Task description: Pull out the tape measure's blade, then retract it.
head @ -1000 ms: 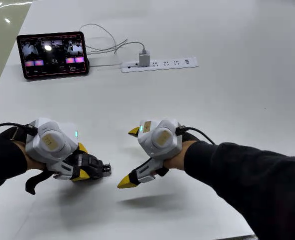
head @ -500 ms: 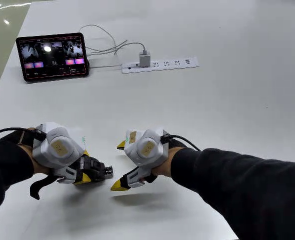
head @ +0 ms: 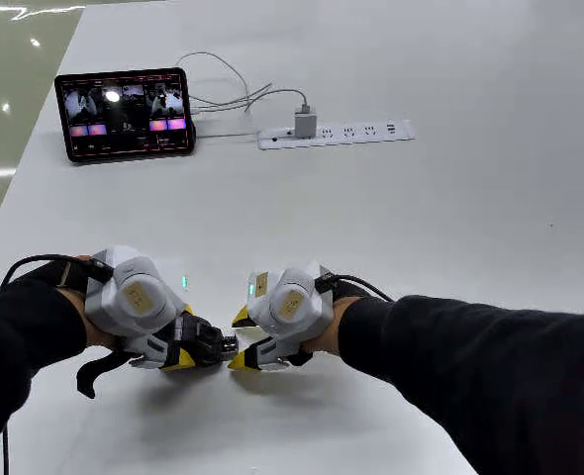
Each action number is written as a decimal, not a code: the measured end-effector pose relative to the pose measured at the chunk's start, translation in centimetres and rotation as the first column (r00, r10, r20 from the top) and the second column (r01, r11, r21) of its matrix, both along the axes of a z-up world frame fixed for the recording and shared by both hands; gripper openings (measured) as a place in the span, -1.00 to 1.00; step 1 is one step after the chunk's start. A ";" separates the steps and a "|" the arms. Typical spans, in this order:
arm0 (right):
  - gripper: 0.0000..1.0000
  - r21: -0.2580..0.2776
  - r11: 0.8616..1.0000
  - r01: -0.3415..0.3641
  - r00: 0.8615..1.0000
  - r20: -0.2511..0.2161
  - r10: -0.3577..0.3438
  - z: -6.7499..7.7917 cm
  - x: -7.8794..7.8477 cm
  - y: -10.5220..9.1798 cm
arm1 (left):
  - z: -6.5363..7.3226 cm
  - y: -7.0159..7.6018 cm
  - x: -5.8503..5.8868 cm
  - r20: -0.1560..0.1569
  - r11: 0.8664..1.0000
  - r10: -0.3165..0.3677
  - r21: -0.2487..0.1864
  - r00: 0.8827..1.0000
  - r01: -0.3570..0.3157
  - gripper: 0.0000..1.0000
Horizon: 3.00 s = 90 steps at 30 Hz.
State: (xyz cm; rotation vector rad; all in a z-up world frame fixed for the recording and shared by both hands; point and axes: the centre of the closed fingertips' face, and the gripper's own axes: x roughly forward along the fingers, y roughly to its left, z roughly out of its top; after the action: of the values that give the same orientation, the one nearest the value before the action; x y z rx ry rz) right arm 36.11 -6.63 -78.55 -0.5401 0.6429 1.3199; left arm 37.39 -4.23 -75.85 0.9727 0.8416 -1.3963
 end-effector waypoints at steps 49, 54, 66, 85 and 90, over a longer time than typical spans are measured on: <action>-0.83 -0.070 0.997 0.008 0.999 -0.047 -0.012 -0.9 0.1 -1.2 | -0.3 0.1 0.1 -0.019 1.000 -0.008 0.023 1.000 0.009 -0.38; -0.83 -0.072 0.997 0.018 0.998 -0.053 -0.021 -0.8 0.1 -1.6 | -0.2 0.1 0.0 -0.020 1.000 -0.011 0.020 1.000 0.011 -0.38; -0.82 -0.086 0.996 0.022 0.999 -0.047 -0.027 -0.7 -0.2 -2.7 | -0.3 0.1 0.1 -0.013 1.000 -0.006 0.019 1.000 0.007 -0.38; -0.82 -0.100 0.995 0.027 0.999 -0.038 -0.031 -0.8 -0.3 -4.2 | -0.2 0.1 0.1 -0.007 1.000 -0.004 0.013 1.000 0.004 -0.38; -0.82 -0.103 0.994 0.031 0.999 -0.041 -0.035 -0.7 -0.3 -4.5 | -0.3 0.1 0.1 -0.007 1.000 0.000 0.011 1.000 0.000 -0.38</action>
State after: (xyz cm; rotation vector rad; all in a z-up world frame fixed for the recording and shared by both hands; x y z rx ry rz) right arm 35.80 -11.12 -79.29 -0.5834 0.7547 1.2751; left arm 37.52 -4.16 -76.11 0.9768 0.8549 -1.3975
